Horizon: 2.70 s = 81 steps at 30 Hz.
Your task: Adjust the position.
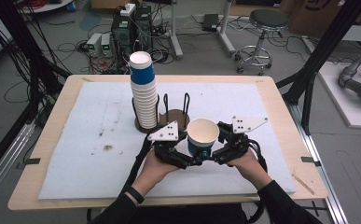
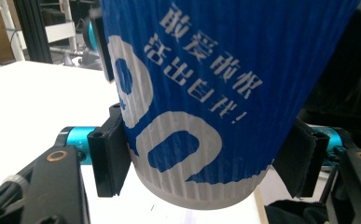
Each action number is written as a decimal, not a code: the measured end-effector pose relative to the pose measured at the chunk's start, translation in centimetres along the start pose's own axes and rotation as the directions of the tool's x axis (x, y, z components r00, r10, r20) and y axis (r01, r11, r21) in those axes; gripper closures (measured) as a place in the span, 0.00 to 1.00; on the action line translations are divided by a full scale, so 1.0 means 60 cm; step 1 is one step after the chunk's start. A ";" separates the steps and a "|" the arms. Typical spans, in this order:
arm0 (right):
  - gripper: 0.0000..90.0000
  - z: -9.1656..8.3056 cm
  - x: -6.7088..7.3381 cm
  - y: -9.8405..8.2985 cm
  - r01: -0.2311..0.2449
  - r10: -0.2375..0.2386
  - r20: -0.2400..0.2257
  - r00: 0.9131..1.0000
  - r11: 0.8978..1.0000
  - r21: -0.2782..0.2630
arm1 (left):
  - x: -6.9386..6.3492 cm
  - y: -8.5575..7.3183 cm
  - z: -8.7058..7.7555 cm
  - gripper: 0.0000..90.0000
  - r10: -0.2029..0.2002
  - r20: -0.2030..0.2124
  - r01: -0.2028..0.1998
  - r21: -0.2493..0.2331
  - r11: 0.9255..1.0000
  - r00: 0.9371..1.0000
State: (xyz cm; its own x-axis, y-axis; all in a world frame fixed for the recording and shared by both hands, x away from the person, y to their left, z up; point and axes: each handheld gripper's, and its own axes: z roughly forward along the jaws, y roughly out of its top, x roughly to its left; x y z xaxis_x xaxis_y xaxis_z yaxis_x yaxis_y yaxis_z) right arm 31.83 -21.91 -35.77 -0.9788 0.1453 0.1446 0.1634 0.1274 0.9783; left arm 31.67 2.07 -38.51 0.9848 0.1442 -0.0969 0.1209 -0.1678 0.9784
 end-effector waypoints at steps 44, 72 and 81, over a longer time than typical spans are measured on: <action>0.21 0.000 0.004 0.006 -0.014 0.014 -0.014 1.000 1.000 -0.008 | -0.001 -0.002 0.001 0.31 0.020 0.014 -0.019 -0.018 1.000 1.000; 0.22 -0.030 -0.011 0.005 0.012 -0.010 0.082 0.997 1.000 -0.026 | 0.008 0.005 -0.074 0.15 0.009 -0.141 -0.013 -0.022 1.000 0.990; 0.22 -0.048 -0.020 -0.005 0.016 -0.014 0.143 0.990 1.000 -0.009 | 0.009 -0.012 -0.153 0.15 0.006 -0.258 -0.012 -0.020 1.000 0.966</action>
State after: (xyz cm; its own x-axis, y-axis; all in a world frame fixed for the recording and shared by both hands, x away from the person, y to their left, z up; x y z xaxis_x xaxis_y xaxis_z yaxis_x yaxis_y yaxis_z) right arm 32.62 -24.94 -35.79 -0.9532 0.2823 0.1081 0.1470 0.1204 0.9818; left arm 30.95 11.21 -37.57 0.9198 0.3903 -0.0404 0.1067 -0.1499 0.9829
